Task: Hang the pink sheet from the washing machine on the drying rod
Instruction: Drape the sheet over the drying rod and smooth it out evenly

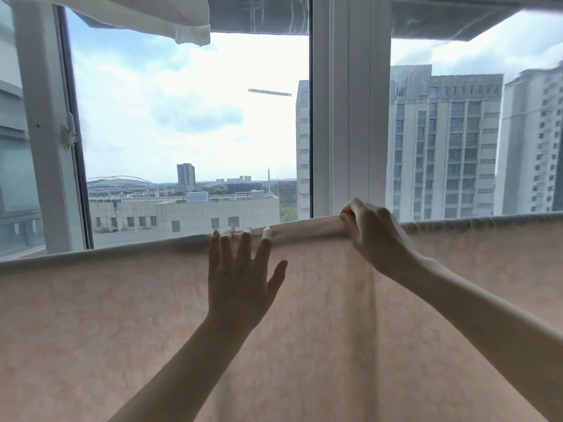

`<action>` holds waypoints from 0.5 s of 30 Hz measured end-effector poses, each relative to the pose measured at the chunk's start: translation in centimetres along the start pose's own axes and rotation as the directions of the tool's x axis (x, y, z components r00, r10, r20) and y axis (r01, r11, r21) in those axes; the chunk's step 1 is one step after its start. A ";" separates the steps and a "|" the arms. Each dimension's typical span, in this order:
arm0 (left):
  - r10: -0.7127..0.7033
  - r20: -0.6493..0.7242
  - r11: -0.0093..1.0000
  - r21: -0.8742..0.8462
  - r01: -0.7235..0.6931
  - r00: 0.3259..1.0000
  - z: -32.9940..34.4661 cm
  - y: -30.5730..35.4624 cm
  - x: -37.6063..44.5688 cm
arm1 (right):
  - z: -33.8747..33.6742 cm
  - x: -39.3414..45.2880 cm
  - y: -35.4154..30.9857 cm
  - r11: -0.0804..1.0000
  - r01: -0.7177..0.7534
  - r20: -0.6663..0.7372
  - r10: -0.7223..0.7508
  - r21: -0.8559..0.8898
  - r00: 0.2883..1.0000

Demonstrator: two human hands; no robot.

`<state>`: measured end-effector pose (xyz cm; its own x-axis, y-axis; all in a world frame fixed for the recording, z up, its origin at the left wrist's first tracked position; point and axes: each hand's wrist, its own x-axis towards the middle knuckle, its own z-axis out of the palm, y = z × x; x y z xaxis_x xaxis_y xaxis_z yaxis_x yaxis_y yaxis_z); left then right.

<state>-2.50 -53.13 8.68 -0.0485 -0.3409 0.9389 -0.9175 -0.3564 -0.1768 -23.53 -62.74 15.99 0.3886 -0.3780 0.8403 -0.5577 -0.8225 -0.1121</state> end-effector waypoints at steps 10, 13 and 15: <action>0.083 -0.010 0.991 -0.103 -0.084 0.997 0.8 5.7 1.7 | 0.4 -1.1 1.9 0.999 0.050 -0.048 -0.050 0.003 0.998; 0.076 -0.033 0.991 -0.109 -0.079 0.997 1.4 7.2 2.5 | 0.7 -1.2 2.1 0.998 0.066 -0.048 -0.065 0.018 0.997; 0.068 -0.058 0.993 -0.097 -0.073 0.996 1.8 7.5 2.6 | 0.6 -1.3 2.2 0.996 0.077 -0.036 -0.075 0.053 0.997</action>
<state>-8.82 -58.26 9.27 -0.1331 -0.3133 0.9403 -0.9455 -0.2443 -0.2153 -24.83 -64.28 14.34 0.4024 -0.2994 0.8651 -0.4865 -0.8705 -0.0749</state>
